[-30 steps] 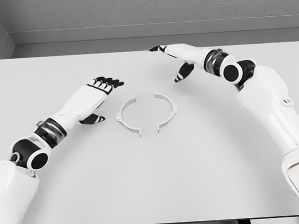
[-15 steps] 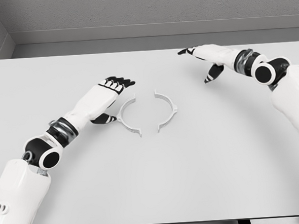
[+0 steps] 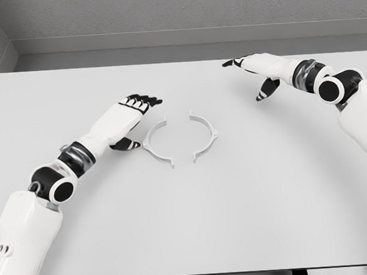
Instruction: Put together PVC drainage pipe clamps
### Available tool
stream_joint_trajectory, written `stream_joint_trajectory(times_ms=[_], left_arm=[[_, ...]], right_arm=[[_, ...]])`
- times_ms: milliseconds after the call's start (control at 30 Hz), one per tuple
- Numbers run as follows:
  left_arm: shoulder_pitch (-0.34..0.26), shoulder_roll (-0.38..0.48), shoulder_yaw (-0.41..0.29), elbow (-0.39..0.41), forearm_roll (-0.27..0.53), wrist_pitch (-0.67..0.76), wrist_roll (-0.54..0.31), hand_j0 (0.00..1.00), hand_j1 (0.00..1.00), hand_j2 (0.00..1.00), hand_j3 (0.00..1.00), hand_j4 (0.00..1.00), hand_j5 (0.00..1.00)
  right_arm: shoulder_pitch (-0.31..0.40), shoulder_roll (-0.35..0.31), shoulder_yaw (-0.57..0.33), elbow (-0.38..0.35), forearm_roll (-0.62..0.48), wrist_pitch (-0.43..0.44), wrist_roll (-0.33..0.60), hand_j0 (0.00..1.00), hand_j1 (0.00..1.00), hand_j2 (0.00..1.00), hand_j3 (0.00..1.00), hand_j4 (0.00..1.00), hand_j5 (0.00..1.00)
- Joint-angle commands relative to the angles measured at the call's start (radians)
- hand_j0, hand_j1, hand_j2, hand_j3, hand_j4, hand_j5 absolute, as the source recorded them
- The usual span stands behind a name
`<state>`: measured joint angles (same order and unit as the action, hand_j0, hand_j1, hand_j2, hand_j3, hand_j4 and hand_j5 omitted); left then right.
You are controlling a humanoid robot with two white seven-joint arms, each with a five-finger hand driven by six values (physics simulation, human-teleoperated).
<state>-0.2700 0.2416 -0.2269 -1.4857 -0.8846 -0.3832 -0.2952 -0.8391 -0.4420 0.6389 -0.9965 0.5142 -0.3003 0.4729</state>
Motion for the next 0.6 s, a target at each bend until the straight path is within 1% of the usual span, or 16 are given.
stream_joint_trajectory(times_ms=[0, 67, 567], left_arm=[[0.000, -0.001, 0.000, 0.001, 0.003, 0.001, 0.001, 1.00, 1.00, 1.00, 1.00, 1.00, 1.00], [0.000, -0.012, -0.002, 0.018, 0.003, 0.000, 0.001, 1.00, 1.00, 1.00, 1.00, 1.00, 1.00], [-0.009, -0.035, -0.015, 0.018, -0.004, 0.000, -0.001, 1.00, 1.00, 1.00, 1.00, 1.00, 1.00]], right_arm=[[0.000, 0.000, -0.001, -0.001, -0.003, 0.001, 0.000, 1.00, 1.00, 1.00, 1.00, 1.00, 1.00], [0.000, -0.001, -0.002, -0.001, -0.003, 0.001, 0.000, 1.00, 1.00, 1.00, 1.00, 1.00, 1.00], [0.003, 0.000, -0.002, -0.001, -0.003, 0.001, 0.000, 1.00, 1.00, 1.00, 1.00, 1.00, 1.00]])
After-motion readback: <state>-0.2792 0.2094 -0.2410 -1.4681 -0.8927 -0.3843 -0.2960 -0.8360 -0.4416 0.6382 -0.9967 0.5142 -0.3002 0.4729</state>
